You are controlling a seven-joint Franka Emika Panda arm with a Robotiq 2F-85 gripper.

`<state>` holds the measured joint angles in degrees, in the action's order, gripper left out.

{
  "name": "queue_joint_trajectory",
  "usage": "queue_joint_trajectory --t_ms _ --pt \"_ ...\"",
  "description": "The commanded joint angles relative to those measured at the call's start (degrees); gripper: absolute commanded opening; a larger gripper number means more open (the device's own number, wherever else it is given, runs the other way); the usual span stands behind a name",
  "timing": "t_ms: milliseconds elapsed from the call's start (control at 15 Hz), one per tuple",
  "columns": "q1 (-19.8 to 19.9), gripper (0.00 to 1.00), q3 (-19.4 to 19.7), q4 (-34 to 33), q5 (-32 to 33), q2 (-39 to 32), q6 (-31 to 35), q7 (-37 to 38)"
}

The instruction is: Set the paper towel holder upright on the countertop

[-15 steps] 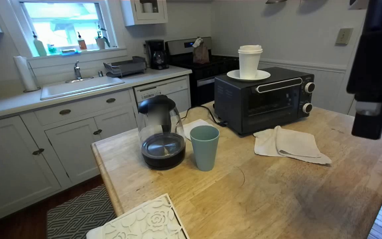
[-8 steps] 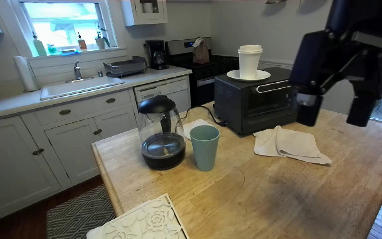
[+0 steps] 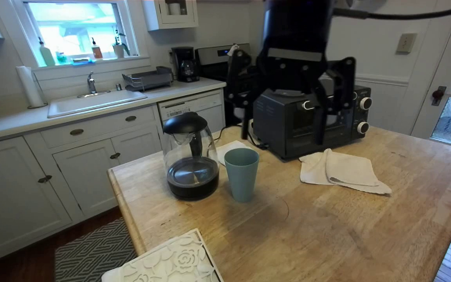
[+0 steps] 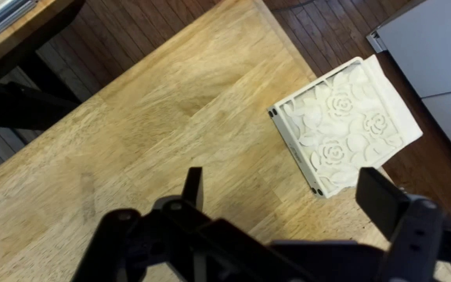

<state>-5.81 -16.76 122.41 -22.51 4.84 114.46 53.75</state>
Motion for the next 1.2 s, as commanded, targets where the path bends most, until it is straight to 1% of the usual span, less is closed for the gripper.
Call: queue_joint_trajectory --t_ms 0,133,200,267,333,400,533,733,800,933,1133 --pt "-4.34 1.00 -0.45 -14.21 5.03 -12.95 -2.38 12.83" --pt "-7.99 1.00 -0.31 -19.91 9.77 -18.83 -3.06 17.86" --pt "-9.83 1.00 0.33 -22.36 13.50 -21.54 -3.20 20.41" --pt "-11.03 1.00 0.87 -24.78 14.41 -23.82 -4.77 20.61" --pt "-11.93 1.00 1.31 -25.82 14.81 -24.63 -5.17 20.32" --pt "-11.39 1.00 1.47 -19.74 11.94 -20.07 -2.12 18.15" --pt "-12.67 1.00 1.93 -22.84 12.91 -23.33 -3.01 18.65" --pt "-13.05 1.00 2.78 -24.42 14.01 -24.68 -2.67 19.58" --pt "-13.00 1.00 2.73 -26.24 13.74 -26.31 -2.89 17.80" --pt "-13.49 1.00 3.16 -30.92 14.36 -30.22 -4.41 16.56" --pt "-15.06 1.00 4.00 -39.48 15.63 -37.70 -6.47 14.45"
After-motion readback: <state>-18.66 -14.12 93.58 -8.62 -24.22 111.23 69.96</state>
